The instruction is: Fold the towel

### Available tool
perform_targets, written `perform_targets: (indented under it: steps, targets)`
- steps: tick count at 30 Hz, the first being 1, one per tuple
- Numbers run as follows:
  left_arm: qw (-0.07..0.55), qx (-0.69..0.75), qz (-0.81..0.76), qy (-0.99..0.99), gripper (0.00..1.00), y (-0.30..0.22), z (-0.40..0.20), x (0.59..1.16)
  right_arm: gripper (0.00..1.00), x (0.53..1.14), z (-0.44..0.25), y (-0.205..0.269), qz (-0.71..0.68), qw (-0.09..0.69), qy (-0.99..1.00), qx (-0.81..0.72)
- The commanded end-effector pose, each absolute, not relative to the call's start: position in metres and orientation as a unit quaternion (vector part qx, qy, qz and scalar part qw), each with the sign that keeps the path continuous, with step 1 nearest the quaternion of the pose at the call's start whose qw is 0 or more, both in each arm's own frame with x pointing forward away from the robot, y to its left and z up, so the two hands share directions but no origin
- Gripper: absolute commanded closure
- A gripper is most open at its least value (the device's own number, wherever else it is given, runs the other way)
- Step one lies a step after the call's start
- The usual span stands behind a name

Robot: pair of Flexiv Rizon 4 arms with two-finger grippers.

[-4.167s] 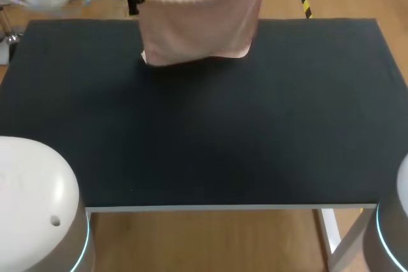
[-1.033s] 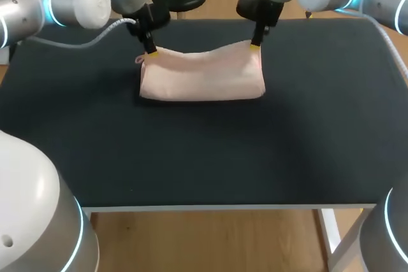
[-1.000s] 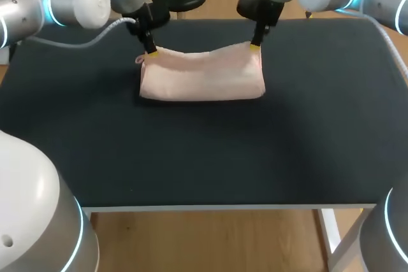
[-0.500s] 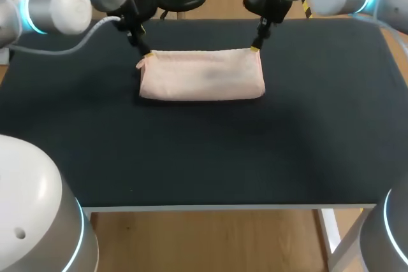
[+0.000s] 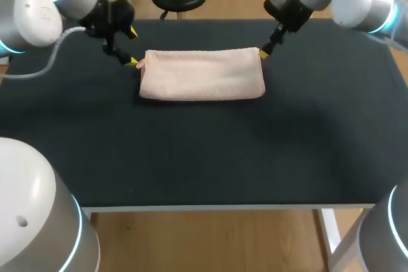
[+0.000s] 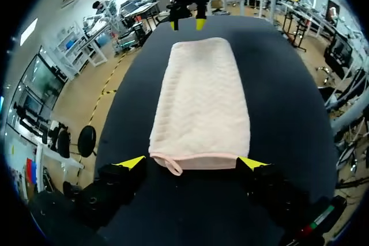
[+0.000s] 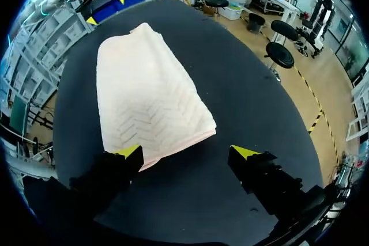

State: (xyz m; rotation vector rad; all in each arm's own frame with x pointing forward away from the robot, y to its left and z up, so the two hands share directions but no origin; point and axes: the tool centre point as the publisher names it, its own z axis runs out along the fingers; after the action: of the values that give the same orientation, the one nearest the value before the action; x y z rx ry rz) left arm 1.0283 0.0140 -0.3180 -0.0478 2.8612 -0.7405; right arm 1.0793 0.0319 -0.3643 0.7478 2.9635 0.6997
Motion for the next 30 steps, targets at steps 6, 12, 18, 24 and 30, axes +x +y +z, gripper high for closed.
perform_targets:
  steps: [6,12,18,24,30]
  targets:
    - [0.046,-0.015,-0.33,0.943,0.0,0.041,-0.327,1.027,0.0,1.069,-0.358,0.027,0.29,0.007,0.918,0.272]
    - [0.05,-0.002,-0.355,0.933,0.0,0.041,-0.329,1.023,0.0,1.055,-0.36,0.029,0.309,-0.012,0.904,0.295]
    - [0.062,0.007,-0.373,0.926,0.0,0.039,-0.33,1.02,0.0,1.049,-0.375,0.032,0.302,-0.033,0.895,0.326]
    - [0.08,0.023,-0.373,0.924,0.0,0.041,-0.329,1.013,0.0,1.044,-0.382,0.034,0.318,-0.041,0.883,0.344]
    - [0.083,0.026,-0.364,0.927,0.0,0.041,-0.329,1.012,0.0,1.045,-0.374,0.042,0.279,-0.018,0.921,0.272]
